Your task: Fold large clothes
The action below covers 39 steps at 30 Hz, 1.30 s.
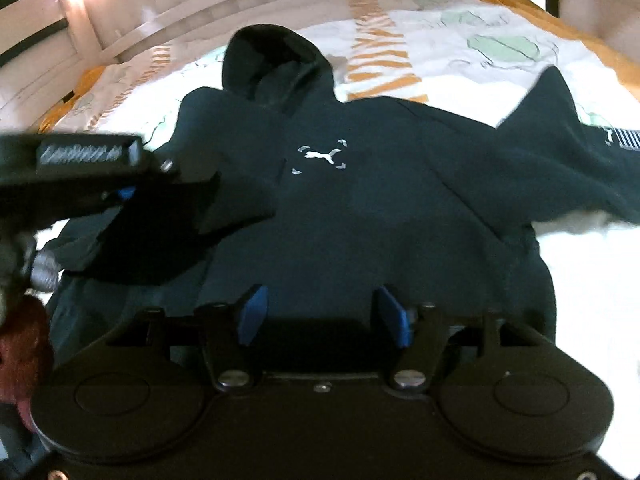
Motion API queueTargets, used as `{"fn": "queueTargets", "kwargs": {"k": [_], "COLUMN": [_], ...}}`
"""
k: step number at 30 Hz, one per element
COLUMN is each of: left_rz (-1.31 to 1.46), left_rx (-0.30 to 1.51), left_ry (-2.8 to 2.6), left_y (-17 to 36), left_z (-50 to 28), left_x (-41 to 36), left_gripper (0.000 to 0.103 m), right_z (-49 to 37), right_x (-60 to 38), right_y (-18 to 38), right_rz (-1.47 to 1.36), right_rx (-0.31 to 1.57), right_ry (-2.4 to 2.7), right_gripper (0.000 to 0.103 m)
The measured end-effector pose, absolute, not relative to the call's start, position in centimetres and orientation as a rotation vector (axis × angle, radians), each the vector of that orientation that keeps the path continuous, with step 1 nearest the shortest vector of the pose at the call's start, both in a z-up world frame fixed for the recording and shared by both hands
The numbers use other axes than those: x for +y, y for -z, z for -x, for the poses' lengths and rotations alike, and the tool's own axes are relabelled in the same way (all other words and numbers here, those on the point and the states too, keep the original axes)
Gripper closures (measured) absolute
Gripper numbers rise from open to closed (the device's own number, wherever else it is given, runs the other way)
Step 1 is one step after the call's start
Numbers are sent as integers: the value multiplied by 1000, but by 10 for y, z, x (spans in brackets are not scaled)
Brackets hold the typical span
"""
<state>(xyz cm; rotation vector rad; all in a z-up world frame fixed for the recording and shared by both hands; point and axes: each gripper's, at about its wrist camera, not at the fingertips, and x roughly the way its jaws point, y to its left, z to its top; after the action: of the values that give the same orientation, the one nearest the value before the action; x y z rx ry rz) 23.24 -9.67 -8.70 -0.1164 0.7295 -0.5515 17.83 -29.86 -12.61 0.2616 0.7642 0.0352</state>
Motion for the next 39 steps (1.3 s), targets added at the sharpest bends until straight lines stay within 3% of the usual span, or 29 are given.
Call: {"fn": "queueTargets", "kwargs": {"k": [3,8,16,23,30,35,39], "left_rz": [78,2,-10,15,-3,26,22], "left_rx": [654,596,639,826,756,738,730], "left_ry": [570,578,397,213,225,235,233], "left_y": [74,66,84,134,138,143,145], "left_z": [-215,-186,-180,-203,-195,-190,-189], "left_x": [-96,-80,-24,14,8,16,16], "left_gripper": [58,50,47,47,39,38,37], "right_z": [-180,-184,-181,-167,-155,-148,-156], "right_x": [-300,-298,-302,-318,-336,-341,-337], "right_y": [127,128,126,121,113,109,119], "right_rz": [-276,-262,-255,-288,-455,-558,-633], "right_rx": [763,777,794,812,753,660,693], "right_ry": [-35,-21,-11,33,63,67,-7], "right_gripper": [31,30,30,30,30,29,29]}}
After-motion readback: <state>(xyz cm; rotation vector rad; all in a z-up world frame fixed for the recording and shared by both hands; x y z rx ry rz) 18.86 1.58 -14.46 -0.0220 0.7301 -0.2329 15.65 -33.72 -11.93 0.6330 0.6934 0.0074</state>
